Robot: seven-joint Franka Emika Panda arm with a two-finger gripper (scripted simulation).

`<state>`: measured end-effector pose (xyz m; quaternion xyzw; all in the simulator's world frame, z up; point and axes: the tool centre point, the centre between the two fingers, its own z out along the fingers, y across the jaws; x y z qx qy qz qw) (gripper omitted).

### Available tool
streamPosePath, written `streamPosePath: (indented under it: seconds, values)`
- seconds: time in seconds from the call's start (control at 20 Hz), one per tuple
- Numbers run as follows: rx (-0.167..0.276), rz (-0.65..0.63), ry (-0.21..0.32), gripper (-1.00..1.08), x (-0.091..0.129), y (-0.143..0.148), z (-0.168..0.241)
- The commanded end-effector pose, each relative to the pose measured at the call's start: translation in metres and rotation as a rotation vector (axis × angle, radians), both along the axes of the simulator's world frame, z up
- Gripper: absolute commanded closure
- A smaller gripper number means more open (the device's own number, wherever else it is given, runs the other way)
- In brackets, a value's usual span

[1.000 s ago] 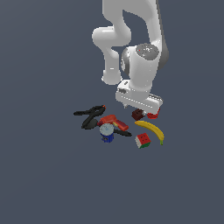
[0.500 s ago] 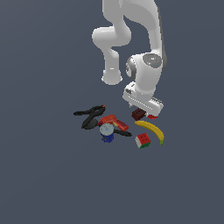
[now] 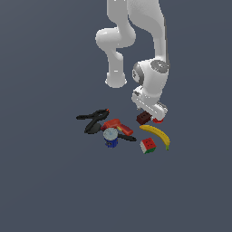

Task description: Pick up a designated object from a clutter of objects.

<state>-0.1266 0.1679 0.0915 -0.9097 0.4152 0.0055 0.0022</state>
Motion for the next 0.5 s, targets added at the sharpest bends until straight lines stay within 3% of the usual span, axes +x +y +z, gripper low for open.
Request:
streamPosePath:
  seconds: [0.0,0.45]
  values:
    - [-0.003,-0.031,-0.003,-0.92,-0.006,0.003,-0.005]
    - [-0.009,-0.079,-0.008,-0.92,-0.017,0.007,-0.014]
